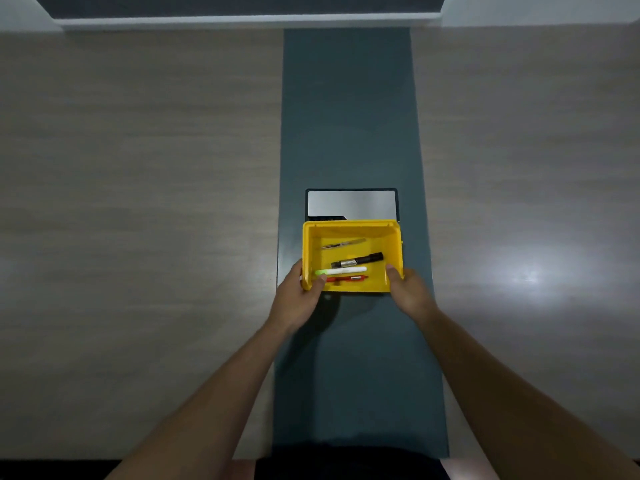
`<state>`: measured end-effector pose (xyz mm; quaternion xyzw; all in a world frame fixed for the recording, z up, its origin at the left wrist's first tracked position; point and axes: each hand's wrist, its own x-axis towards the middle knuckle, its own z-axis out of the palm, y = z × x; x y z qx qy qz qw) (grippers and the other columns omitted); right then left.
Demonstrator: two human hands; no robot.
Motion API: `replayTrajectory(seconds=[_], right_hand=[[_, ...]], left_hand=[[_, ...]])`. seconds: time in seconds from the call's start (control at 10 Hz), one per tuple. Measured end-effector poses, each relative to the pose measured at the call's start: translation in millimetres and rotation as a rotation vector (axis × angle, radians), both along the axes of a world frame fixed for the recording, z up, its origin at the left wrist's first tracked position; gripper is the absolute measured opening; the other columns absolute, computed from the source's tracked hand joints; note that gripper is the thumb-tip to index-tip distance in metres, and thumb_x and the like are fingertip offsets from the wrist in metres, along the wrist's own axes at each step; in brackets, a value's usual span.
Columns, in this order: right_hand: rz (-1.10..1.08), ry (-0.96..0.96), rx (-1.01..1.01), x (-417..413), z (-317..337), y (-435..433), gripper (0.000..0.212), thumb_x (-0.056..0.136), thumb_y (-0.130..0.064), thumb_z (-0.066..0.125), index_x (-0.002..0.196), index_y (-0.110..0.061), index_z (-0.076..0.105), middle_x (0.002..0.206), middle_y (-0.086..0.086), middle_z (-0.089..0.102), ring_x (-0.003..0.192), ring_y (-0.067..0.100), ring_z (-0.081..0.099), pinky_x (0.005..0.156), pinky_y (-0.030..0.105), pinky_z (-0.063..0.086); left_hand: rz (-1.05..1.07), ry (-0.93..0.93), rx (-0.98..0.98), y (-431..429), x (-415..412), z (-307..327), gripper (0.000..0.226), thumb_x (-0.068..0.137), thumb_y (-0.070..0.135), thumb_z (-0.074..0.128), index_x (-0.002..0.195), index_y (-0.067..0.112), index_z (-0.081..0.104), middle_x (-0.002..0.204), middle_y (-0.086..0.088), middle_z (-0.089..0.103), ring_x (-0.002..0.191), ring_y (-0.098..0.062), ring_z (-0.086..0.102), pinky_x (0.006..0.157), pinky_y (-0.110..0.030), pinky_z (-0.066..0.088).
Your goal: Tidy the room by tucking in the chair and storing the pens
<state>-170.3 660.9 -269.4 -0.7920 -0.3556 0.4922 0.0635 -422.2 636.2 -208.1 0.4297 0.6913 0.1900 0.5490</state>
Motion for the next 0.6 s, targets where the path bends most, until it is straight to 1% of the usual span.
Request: replayTrajectory(seconds=[0.1, 0.2, 0.3, 0.4, 0.5, 0.6], right_hand=[[0.030, -0.002, 0.016, 8, 4, -1, 0.061, 0.107, -0.063, 0.040, 0.131, -0.011, 0.062, 0.119, 0.009, 0.066, 0.108, 0.031, 0.063, 0.089, 0.038, 0.043], [0.058, 0.028, 0.042, 13, 10, -5, 0.060, 0.106, -0.063, 0.040, 0.134, -0.014, 0.061, 0.129, 0.011, 0.067, 0.110, 0.028, 0.061, 0.093, 0.040, 0.044], [0.095, 0.016, 0.064, 16, 18, -13, 0.062, 0.108, -0.062, 0.037, 0.139, -0.013, 0.059, 0.139, 0.013, 0.064, 0.122, 0.032, 0.060, 0.100, 0.042, 0.043], [0.082, 0.005, 0.074, 15, 29, -24, 0.066, 0.108, -0.061, 0.034, 0.144, -0.010, 0.057, 0.144, 0.015, 0.060, 0.133, 0.035, 0.056, 0.107, 0.044, 0.041], [0.046, 0.011, 0.109, 13, 38, -40, 0.076, 0.104, -0.071, 0.028, 0.140, -0.013, 0.060, 0.140, 0.017, 0.063, 0.132, 0.037, 0.057, 0.109, 0.048, 0.042], [0.015, -0.020, 0.090, 12, 37, -64, 0.080, 0.103, -0.073, 0.023, 0.141, -0.013, 0.060, 0.142, 0.017, 0.062, 0.135, 0.039, 0.056, 0.112, 0.050, 0.042]], left_hand=[[0.005, -0.020, -0.003, -1, 4, 3, 0.052, 0.107, 0.042, 0.059, 0.155, 0.028, 0.045, 0.131, 0.018, 0.054, 0.119, -0.008, 0.052, 0.098, -0.031, 0.046], [0.011, -0.032, -0.023, -1, 5, 7, 0.056, 0.106, 0.043, 0.059, 0.158, 0.029, 0.042, 0.133, 0.017, 0.053, 0.121, -0.009, 0.052, 0.100, -0.032, 0.047], [0.002, -0.049, -0.020, -4, 2, 12, 0.064, 0.105, 0.045, 0.060, 0.162, 0.029, 0.035, 0.144, 0.012, 0.053, 0.128, -0.012, 0.052, 0.104, -0.037, 0.048], [0.018, -0.041, -0.052, -11, -7, 12, 0.077, 0.103, 0.052, 0.061, 0.167, 0.027, 0.026, 0.168, 0.002, 0.042, 0.149, -0.025, 0.048, 0.115, -0.047, 0.046], [0.046, -0.039, -0.067, -27, -16, 15, 0.081, 0.103, 0.055, 0.058, 0.169, 0.025, 0.023, 0.173, -0.001, 0.035, 0.154, -0.030, 0.044, 0.115, -0.044, 0.044], [0.028, 0.004, -0.050, -50, -27, 14, 0.075, 0.105, 0.058, 0.053, 0.168, 0.026, 0.027, 0.172, 0.000, 0.037, 0.153, -0.027, 0.045, 0.113, -0.038, 0.042]])
